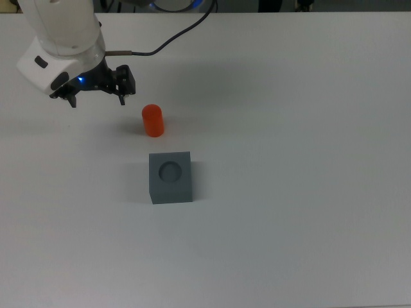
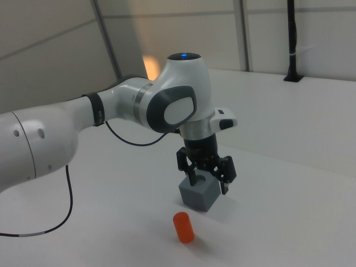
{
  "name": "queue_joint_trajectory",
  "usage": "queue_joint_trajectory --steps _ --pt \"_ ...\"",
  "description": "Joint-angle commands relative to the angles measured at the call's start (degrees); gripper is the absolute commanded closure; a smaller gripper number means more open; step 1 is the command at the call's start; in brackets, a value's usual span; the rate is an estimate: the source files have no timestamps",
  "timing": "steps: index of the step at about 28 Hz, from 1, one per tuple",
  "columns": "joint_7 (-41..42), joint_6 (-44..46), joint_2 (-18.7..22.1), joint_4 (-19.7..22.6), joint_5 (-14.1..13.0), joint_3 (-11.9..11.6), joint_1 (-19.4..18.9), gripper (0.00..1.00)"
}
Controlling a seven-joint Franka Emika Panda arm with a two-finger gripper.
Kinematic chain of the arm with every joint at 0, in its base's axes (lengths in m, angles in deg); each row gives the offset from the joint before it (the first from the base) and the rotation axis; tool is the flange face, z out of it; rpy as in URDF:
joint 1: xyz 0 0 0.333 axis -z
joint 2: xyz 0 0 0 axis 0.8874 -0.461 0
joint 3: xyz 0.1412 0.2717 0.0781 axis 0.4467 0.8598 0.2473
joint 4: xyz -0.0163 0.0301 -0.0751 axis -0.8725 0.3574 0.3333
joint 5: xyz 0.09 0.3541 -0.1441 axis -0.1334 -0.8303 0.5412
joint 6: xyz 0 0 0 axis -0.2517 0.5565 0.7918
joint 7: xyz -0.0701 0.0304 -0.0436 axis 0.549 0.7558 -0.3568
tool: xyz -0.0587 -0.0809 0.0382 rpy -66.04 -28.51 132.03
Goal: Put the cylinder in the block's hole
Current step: 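Lower the open gripper down over the orange cylinder, then close the gripper around the orange cylinder and lift it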
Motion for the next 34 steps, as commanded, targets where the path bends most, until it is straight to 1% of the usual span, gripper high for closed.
queue_joint_trajectory --steps 1,5,11,12,15,17,18,22,23,24,27,29,34 --pt "-0.1 3.4 1.5 -0.3 1.2 -0.5 0.3 0.00" --pt "0.2 5.5 2.2 -0.1 1.3 -0.4 0.3 0.00" --pt "2.4 3.6 6.9 5.3 1.2 -0.2 0.3 0.00" --pt "2.7 2.1 8.6 7.7 1.1 -0.2 0.3 0.00" --pt "2.9 -1.5 11.0 12.1 1.0 0.3 0.0 0.00" --pt "2.8 -4.3 12.8 15.1 0.9 1.0 -0.2 0.00" --pt "2.8 -7.1 14.4 18.3 0.9 2.1 -0.4 0.00" --pt "2.7 -11.9 16.6 23.4 0.9 4.6 -0.4 0.00" --pt "2.7 -13.0 16.8 24.4 0.9 5.1 -0.4 0.00" --pt "2.7 -15.1 16.9 26.2 0.9 6.3 -0.4 0.00" --pt "2.7 -17.5 16.9 28.3 0.9 7.8 -0.4 0.00" --pt "2.7 -17.8 16.3 28.8 1.0 8.2 -0.4 0.00" --pt "3.6 -17.9 12.9 28.7 2.1 8.7 -0.5 0.00"
